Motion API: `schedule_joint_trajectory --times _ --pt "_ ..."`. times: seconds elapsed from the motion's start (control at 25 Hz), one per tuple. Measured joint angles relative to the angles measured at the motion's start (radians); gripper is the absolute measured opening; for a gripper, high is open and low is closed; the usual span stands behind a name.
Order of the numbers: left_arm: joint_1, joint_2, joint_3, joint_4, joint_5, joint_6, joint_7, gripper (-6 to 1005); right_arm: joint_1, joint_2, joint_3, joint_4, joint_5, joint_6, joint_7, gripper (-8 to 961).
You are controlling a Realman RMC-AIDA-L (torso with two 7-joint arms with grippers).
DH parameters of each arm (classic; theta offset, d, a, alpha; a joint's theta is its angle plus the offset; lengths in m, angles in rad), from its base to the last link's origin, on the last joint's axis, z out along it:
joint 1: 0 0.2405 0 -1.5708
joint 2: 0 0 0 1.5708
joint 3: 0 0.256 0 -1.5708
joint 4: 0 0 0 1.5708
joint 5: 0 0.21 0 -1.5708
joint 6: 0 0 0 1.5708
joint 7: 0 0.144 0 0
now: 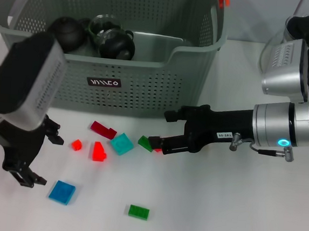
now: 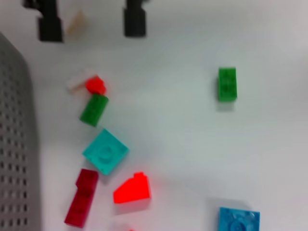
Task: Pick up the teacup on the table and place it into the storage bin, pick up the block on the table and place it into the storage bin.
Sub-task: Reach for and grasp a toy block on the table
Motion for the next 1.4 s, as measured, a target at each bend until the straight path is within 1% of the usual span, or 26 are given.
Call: schedule_joint_trajectory --times 0.16,0.36,0.68,1.24,1.4 --pt "-0.011 -0.001 0.051 -0.014 0.027 -0.010 -0.022 847 -0.004 0.000 0.008 0.000 0.000 0.002 0.000 921" --pt "-0.008 -0.001 0.121 -0.036 0.036 -0.017 -0.069 846 -0.008 -0.001 0.010 0.000 0.000 0.012 -0.005 921" --pt "-0.002 -0.001 0.178 -0.118 0.028 -0.067 -0.085 846 -0.009 -0.003 0.010 0.001 0.000 0.021 -0.012 921" --pt "-0.007 -0.001 0.204 -0.190 -0.007 -0.123 -0.065 846 -0.010 -0.003 0.018 0.001 -0.001 0.024 -0.013 920" --pt "-0.007 -0.001 0.214 -0.206 -0.010 -0.141 -0.063 829 -0.011 -0.003 0.019 0.002 -0.001 0.024 -0.014 920"
